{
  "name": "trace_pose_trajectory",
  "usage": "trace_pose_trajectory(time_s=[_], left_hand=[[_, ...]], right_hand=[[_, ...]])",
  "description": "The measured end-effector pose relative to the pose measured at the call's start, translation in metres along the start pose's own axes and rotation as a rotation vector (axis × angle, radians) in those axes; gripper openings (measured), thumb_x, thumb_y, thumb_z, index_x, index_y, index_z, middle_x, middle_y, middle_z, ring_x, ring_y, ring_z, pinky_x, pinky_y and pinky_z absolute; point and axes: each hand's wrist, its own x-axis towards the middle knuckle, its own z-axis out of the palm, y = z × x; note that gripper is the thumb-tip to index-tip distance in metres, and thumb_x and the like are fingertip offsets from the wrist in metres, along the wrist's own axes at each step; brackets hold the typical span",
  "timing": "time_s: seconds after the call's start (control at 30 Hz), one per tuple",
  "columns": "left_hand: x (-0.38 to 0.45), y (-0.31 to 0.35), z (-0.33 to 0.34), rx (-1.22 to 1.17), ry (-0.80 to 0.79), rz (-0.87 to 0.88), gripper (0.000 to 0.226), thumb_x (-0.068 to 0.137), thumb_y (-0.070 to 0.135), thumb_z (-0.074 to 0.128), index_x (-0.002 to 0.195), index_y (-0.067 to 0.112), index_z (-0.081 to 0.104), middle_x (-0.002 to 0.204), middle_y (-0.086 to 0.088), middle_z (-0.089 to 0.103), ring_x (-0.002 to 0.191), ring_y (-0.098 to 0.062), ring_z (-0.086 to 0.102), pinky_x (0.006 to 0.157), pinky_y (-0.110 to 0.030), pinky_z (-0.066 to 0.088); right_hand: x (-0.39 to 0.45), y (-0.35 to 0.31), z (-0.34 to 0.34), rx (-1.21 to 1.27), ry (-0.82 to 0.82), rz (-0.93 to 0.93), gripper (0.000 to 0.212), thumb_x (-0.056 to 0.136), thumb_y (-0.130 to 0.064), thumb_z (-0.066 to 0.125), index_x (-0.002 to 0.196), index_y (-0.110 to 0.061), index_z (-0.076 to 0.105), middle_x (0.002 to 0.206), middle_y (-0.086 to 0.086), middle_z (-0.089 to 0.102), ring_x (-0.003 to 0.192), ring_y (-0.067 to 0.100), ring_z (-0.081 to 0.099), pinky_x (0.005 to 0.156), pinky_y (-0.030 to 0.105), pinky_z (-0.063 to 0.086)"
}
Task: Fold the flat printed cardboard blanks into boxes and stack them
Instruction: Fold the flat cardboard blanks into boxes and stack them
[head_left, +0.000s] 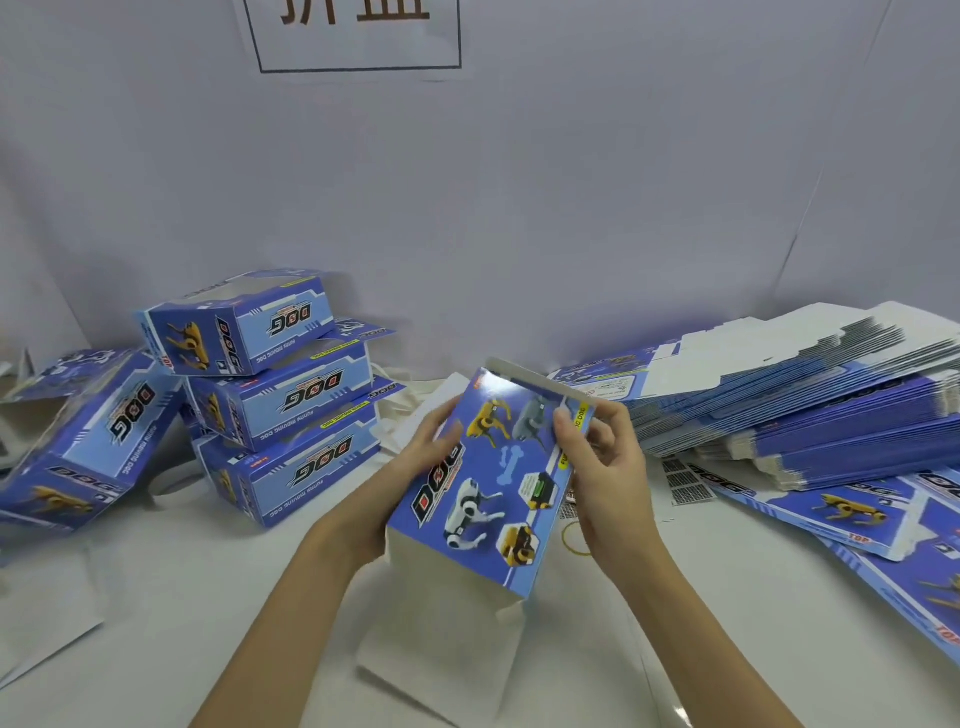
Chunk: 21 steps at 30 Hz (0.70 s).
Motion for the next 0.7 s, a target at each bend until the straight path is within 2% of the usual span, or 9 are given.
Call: trace_pose_trajectory(time_s=[0.07, 0.17, 0.23, 0.33, 0.37, 0.43, 0.5, 0.6, 0.7], left_hand=[[0.007, -0.02, -0.005, 0.024, -0.039, -0.067, 0.063, 0.105, 0.03, 0.056, 0.161, 0.02, 0.028, 0.098, 0.025, 0.077, 0.084, -0.002, 0.075, 0.064, -0.011, 0.054], [0.004, -0.036, -0.014, -0.036, -0.192, -0.101, 0.062, 0.093, 0.028, 0.077, 0.139, 0.055, 0.046, 0.117, 0.009, 0.077, 0.094, -0.013, 0.078, 0.07, -0.02, 0.06], [0.004, -0.02, -0.007, 0.078, -0.127, -0.044, 0.056, 0.097, 0.029, 0.072, 0.143, 0.045, 0.044, 0.144, -0.002, 0.057, 0.12, -0.014, 0.068, 0.084, -0.009, 0.052], [0.008, -0.008, -0.001, 0.268, 0.004, 0.104, 0.136, 0.063, 0.089, 0.066, 0.156, 0.006, 0.012, 0.149, 0.001, 0.026, 0.14, -0.003, 0.034, 0.105, -0.003, 0.029], [0.011, -0.009, 0.001, 0.276, -0.004, 0.134, 0.138, 0.063, 0.092, 0.064, 0.155, 0.008, 0.006, 0.152, 0.002, 0.025, 0.135, 0.009, 0.035, 0.103, -0.001, 0.03], [0.006, -0.011, -0.001, 0.247, -0.038, 0.205, 0.089, 0.093, 0.043, 0.074, 0.153, 0.02, 0.013, 0.159, 0.001, 0.037, 0.117, 0.029, 0.044, 0.092, 0.001, 0.038], [0.002, -0.016, 0.0, 0.198, -0.029, 0.174, 0.062, 0.093, -0.003, 0.067, 0.142, 0.025, 0.04, 0.134, 0.01, 0.065, 0.097, 0.019, 0.064, 0.079, -0.006, 0.05], [0.005, -0.012, 0.006, 0.099, 0.14, 0.074, 0.048, 0.091, -0.025, 0.057, 0.109, 0.018, 0.045, 0.098, 0.005, 0.054, 0.064, 0.016, 0.064, 0.061, -0.006, 0.047], [0.001, -0.001, 0.011, -0.052, 0.124, 0.082, 0.059, 0.09, -0.026, 0.054, 0.129, 0.017, 0.042, 0.1, 0.015, 0.053, 0.068, 0.026, 0.059, 0.064, -0.002, 0.045]], right_hand=[[0.003, -0.006, -0.004, -0.021, -0.049, 0.086, 0.039, 0.093, -0.054, 0.074, 0.109, -0.021, 0.06, 0.099, 0.01, 0.072, 0.087, 0.024, 0.074, 0.068, 0.038, 0.057], [0.006, -0.015, -0.013, -0.037, -0.092, 0.267, 0.05, 0.086, -0.073, 0.068, 0.104, -0.025, 0.07, 0.1, 0.013, 0.069, 0.083, 0.023, 0.067, 0.078, 0.04, 0.051], [0.008, -0.015, -0.019, -0.065, -0.136, 0.295, 0.048, 0.089, -0.062, 0.071, 0.113, -0.02, 0.069, 0.105, 0.014, 0.07, 0.086, 0.022, 0.067, 0.081, 0.04, 0.05], [0.008, -0.014, -0.019, -0.067, -0.178, 0.284, 0.027, 0.098, -0.044, 0.066, 0.11, -0.02, 0.064, 0.107, 0.014, 0.067, 0.09, 0.022, 0.067, 0.08, 0.039, 0.048], [0.009, -0.014, -0.019, -0.06, -0.185, 0.283, 0.023, 0.101, -0.041, 0.065, 0.111, -0.02, 0.064, 0.108, 0.015, 0.067, 0.093, 0.022, 0.068, 0.083, 0.041, 0.047], [0.01, -0.015, -0.019, -0.048, -0.176, 0.299, 0.024, 0.102, -0.037, 0.064, 0.114, -0.017, 0.066, 0.114, 0.019, 0.069, 0.099, 0.026, 0.068, 0.09, 0.047, 0.045], [0.009, -0.015, -0.016, -0.06, -0.193, 0.32, 0.029, 0.101, -0.04, 0.067, 0.116, -0.016, 0.069, 0.111, 0.017, 0.071, 0.094, 0.025, 0.069, 0.086, 0.043, 0.048], [0.001, -0.011, -0.005, -0.107, -0.235, 0.32, 0.035, 0.1, -0.054, 0.065, 0.119, -0.026, 0.075, 0.109, 0.001, 0.078, 0.095, 0.02, 0.075, 0.082, 0.036, 0.058], [-0.007, -0.006, 0.009, -0.095, -0.156, 0.219, 0.034, 0.102, -0.057, 0.057, 0.116, -0.033, 0.077, 0.118, -0.004, 0.079, 0.107, 0.015, 0.076, 0.077, 0.026, 0.061]])
